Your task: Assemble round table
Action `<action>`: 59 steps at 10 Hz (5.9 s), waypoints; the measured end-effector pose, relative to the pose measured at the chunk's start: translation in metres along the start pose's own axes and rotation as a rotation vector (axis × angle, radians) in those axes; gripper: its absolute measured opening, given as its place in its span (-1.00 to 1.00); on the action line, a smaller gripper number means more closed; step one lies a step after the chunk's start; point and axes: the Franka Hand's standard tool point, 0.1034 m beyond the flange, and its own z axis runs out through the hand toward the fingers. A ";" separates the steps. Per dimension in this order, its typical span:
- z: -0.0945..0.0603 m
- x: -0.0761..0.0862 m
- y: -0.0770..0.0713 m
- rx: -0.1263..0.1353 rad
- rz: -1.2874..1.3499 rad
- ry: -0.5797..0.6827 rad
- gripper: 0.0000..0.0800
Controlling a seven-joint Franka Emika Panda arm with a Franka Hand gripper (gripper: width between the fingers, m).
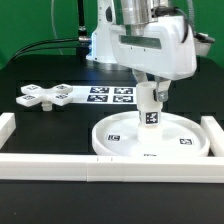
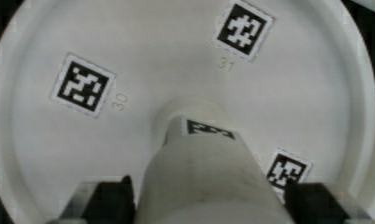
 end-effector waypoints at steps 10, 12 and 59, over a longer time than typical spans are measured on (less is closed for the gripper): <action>0.000 -0.008 -0.009 0.051 0.375 -0.086 0.59; 0.001 -0.007 -0.008 0.057 0.194 -0.080 0.62; 0.009 0.006 0.002 -0.218 -2.439 -0.062 0.04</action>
Offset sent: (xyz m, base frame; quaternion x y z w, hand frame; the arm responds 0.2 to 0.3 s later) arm -0.0026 0.0057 -0.0175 0.0068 -0.0344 0.3343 0.9418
